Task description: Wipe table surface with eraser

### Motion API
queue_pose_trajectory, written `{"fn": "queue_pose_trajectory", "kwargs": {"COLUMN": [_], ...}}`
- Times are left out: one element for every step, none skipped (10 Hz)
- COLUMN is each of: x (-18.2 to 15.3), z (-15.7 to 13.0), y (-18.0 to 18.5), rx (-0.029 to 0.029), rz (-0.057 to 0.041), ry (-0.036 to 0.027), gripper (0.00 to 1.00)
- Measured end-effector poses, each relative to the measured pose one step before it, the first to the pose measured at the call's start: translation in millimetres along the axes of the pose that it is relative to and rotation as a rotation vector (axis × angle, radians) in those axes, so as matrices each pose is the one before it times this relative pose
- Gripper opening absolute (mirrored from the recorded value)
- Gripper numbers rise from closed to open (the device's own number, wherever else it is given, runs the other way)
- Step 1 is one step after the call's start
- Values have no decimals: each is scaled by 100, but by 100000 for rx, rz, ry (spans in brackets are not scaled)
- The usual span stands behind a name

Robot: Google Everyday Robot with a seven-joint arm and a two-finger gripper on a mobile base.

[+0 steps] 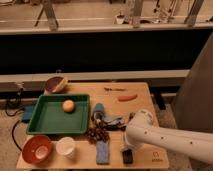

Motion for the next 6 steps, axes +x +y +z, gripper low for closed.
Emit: {"fn": "queue_pose_trajectory", "kwargs": {"x": [-834, -750, -291, 10, 260, 423], "z": [20, -107, -3, 37, 316, 412], "y": [1390, 1802, 1761, 1432, 1762, 945], "rx": [-693, -607, -760, -993, -1507, -575], "rz": [-33, 830, 2155, 1765, 2719, 2287], "ry": [73, 185, 47, 349, 465, 75], "gripper": [0, 0, 0, 0, 0, 0]}}
